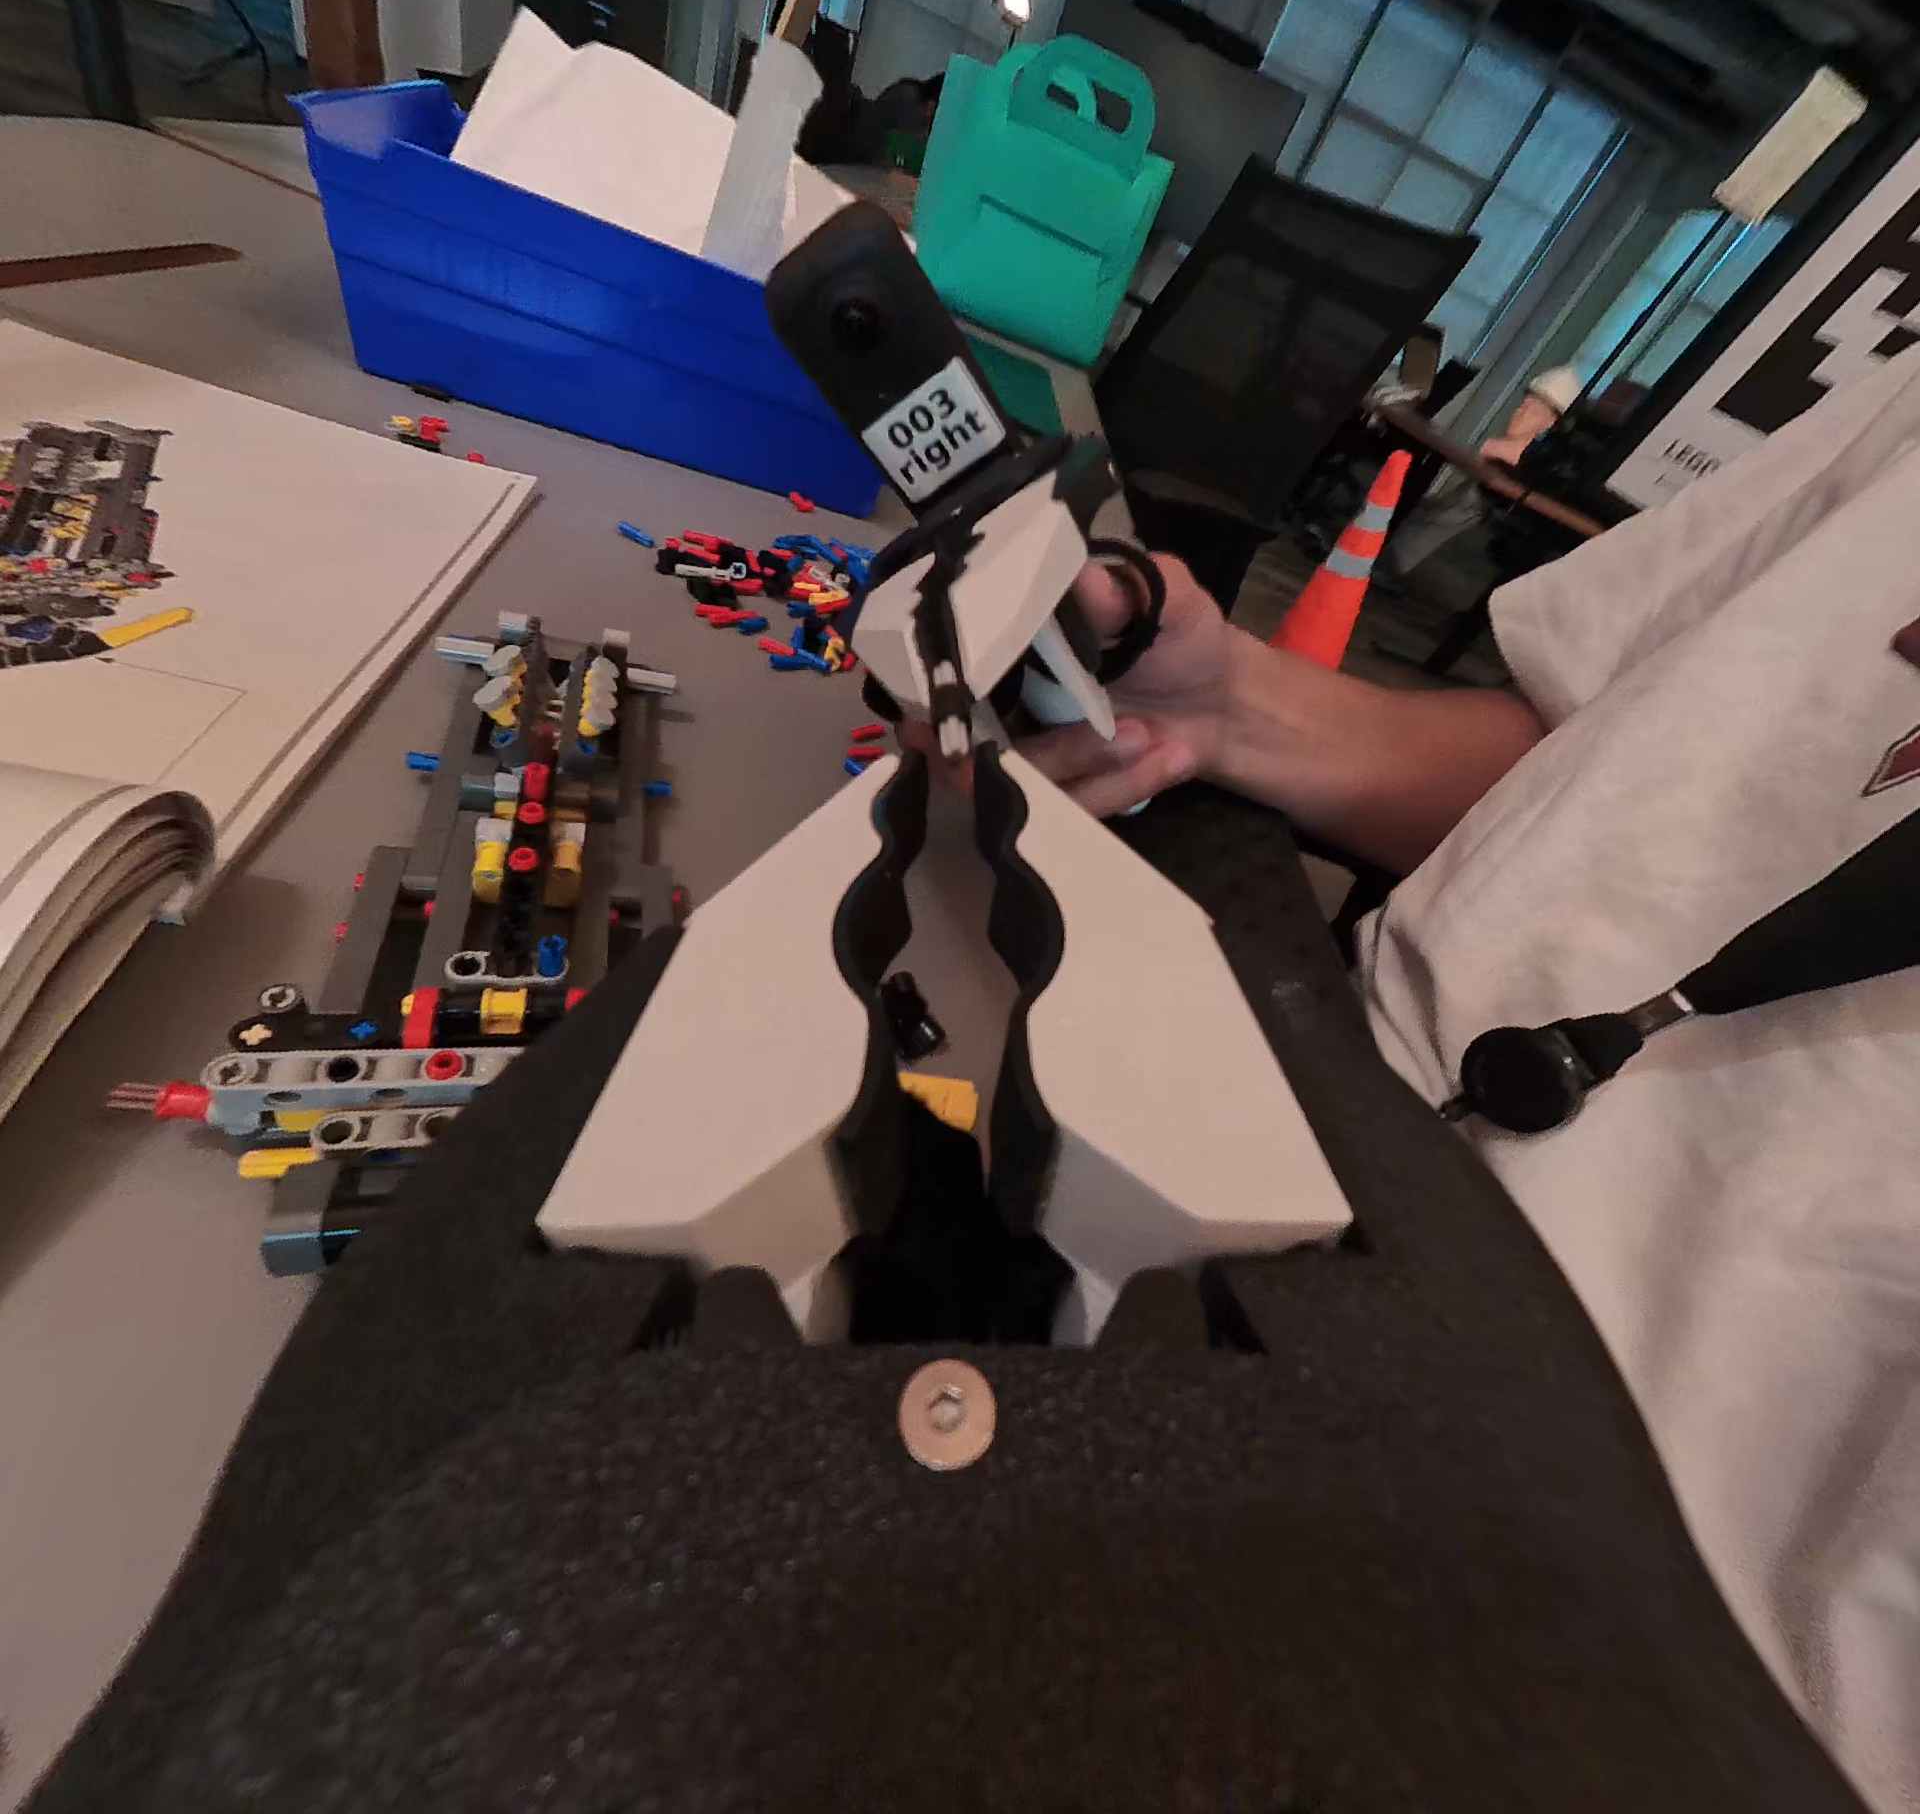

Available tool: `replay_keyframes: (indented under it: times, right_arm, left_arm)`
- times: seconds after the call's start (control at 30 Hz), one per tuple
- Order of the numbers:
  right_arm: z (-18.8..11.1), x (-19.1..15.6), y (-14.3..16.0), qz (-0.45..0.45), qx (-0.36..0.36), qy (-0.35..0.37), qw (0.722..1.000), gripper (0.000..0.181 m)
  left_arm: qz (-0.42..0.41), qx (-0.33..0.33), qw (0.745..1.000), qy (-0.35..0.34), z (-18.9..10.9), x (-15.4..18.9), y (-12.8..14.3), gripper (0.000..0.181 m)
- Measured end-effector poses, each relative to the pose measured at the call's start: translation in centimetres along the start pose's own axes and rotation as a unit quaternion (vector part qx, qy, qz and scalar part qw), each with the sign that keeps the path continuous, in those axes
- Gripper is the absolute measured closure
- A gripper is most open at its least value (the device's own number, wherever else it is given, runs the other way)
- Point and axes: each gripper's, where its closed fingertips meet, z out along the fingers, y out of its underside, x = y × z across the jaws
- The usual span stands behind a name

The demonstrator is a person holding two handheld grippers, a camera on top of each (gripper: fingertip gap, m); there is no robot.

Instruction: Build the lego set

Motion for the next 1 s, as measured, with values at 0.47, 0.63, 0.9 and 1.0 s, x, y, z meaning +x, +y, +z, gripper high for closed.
replay_keyframes:
  times: [0.47,0.63,0.9,1.0]
  right_arm:
    - [-0.1,0.4,-0.2,-0.011,0.007,0.017,1.0,0.177]
    - [-2.3,2.8,1.3,-0.205,-0.086,0.169,0.96,0.163]
    - [-4.0,6.5,6.3,-0.298,-0.271,0.244,0.882,0.155]
    - [-4.0,6.9,5.3,-0.299,-0.256,0.251,0.884,0.157]
  left_arm:
    - [-0.019,0.012,1.0,0.004,-0.1,-0.4,-0.4,0.176]
    - [-0.019,-0.017,0.999,-0.036,-1.7,-2.0,0.7,0.176]
    - [-0.012,-0.058,0.997,-0.047,-1.3,-2.3,2.0,0.176]
    - [-0.004,-0.069,0.996,-0.055,-1.2,-2.5,2.4,0.176]
